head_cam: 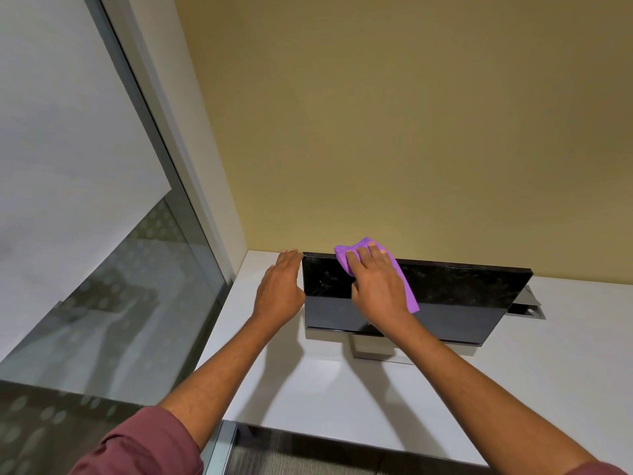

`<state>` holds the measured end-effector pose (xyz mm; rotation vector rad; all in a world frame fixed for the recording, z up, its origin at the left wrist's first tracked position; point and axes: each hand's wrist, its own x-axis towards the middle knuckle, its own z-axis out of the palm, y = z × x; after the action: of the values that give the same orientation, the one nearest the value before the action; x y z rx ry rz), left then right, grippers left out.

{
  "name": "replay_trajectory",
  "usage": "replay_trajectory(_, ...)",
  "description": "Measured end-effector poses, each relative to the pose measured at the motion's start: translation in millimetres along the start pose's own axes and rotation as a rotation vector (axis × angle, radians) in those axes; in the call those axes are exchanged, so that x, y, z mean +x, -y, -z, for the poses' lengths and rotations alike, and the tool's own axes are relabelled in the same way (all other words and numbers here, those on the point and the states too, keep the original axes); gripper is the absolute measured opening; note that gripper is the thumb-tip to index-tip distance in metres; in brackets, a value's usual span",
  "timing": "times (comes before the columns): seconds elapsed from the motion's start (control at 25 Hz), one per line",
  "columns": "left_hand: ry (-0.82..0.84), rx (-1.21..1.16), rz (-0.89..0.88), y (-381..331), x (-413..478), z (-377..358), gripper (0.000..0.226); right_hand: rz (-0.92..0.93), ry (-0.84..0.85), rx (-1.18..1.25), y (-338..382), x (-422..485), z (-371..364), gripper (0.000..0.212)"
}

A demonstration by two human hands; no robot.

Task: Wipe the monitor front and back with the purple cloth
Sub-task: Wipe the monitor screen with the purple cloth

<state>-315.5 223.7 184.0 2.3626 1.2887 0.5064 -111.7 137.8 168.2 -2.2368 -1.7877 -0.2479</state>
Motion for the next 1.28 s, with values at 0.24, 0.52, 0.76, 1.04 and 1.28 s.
replay_trajectory(0.24,0.037,-0.037,-0.005,2,2,10,0.089,0.1,0.04,-0.011,53,22,-9,0.069)
replay_trajectory(0.52,0.089,-0.069,0.02,8,-2,12,0.096,0.218,0.063,-0.171,59,27,-8,0.08)
replay_trajectory(0.76,0.113,-0.061,-0.003,5,4,12,0.095,0.174,0.028,-0.227,20,17,-1,0.075)
replay_trajectory(1.04,0.101,-0.034,-0.036,-2,8,12,0.096,0.162,0.053,-0.084,29,17,-7,0.077)
replay_trajectory(1.28,0.095,-0.028,-0.085,1,6,15,0.105,0.185,0.035,-0.034,52,23,-15,0.076)
